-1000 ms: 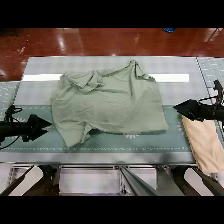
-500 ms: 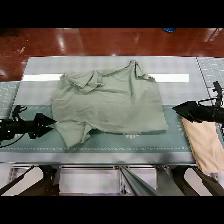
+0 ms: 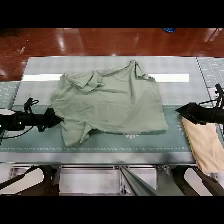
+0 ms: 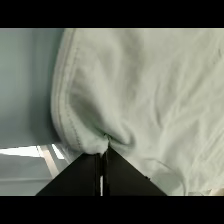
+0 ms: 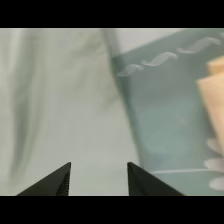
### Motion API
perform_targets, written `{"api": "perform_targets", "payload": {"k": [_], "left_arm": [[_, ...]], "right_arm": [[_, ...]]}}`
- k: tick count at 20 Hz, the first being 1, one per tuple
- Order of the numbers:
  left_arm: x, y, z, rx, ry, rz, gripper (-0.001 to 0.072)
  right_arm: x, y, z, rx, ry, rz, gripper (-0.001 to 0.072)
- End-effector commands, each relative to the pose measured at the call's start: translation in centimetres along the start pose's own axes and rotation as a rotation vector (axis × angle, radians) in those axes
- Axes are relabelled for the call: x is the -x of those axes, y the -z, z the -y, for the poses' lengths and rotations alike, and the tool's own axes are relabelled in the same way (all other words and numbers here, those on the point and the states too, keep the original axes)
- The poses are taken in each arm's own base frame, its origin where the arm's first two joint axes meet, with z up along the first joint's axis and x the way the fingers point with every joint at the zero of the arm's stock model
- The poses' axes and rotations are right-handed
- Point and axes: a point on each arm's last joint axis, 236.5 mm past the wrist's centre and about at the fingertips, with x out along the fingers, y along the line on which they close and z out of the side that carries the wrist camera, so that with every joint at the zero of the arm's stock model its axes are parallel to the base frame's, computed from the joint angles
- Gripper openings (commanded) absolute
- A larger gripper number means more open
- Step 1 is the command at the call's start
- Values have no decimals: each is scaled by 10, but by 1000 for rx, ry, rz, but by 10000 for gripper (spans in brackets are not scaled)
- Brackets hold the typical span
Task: Fold the shirts.
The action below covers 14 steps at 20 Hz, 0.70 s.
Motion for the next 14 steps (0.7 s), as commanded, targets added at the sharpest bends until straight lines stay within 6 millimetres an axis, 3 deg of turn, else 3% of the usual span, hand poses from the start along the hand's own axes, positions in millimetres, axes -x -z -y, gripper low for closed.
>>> {"api": "perform_targets", "payload": {"k": [1, 3, 7, 14], "left_arm": [[7, -2, 29, -74, 53, -32, 20], [10, -6, 35, -92, 60, -29, 20], [11, -6, 35, -91, 61, -29, 20], [11, -6, 35, -92, 61, -30, 20]], "right_arm": [[-2, 25, 39, -52, 149, -90, 412], [-11, 53, 36, -89, 113, -174, 412], [-33, 83, 25, -161, 20, -222, 412], [-64, 75, 23, -247, -40, -211, 401]]}}
